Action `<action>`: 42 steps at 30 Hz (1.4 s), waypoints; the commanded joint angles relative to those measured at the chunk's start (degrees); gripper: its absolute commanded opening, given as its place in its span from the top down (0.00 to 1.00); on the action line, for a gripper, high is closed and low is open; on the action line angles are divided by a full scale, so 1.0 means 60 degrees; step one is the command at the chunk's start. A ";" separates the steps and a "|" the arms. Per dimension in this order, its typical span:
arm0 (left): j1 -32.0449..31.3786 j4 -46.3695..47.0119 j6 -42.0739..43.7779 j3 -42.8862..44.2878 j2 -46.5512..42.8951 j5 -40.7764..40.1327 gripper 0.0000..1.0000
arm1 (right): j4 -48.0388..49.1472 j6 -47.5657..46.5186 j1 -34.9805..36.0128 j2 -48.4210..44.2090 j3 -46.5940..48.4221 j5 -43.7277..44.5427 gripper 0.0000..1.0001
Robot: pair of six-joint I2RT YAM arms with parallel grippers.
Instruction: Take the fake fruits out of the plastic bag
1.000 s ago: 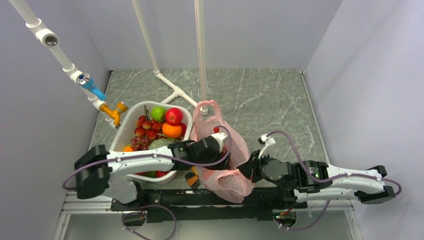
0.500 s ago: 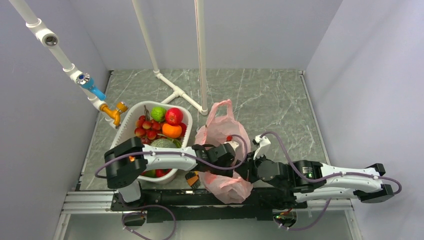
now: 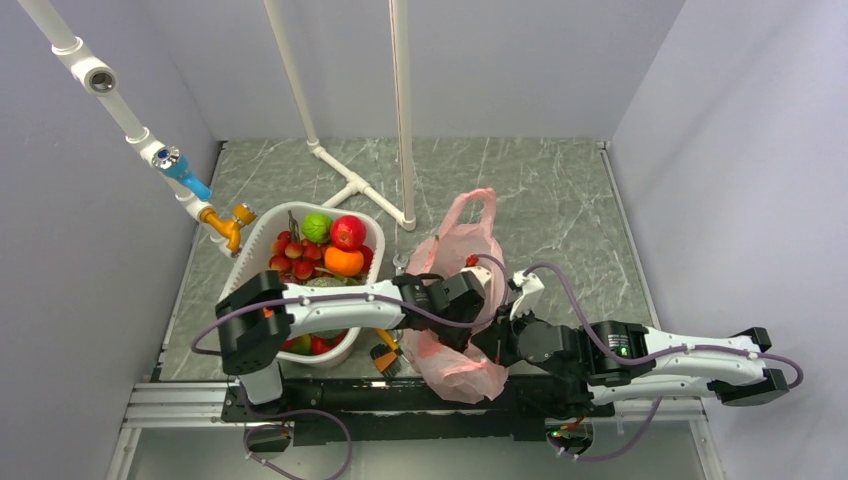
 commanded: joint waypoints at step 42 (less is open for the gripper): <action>0.0020 -0.8441 -0.1422 0.0347 -0.9857 -0.7173 1.00 | -0.0180 -0.4233 -0.4883 0.2830 0.3566 -0.0422 1.00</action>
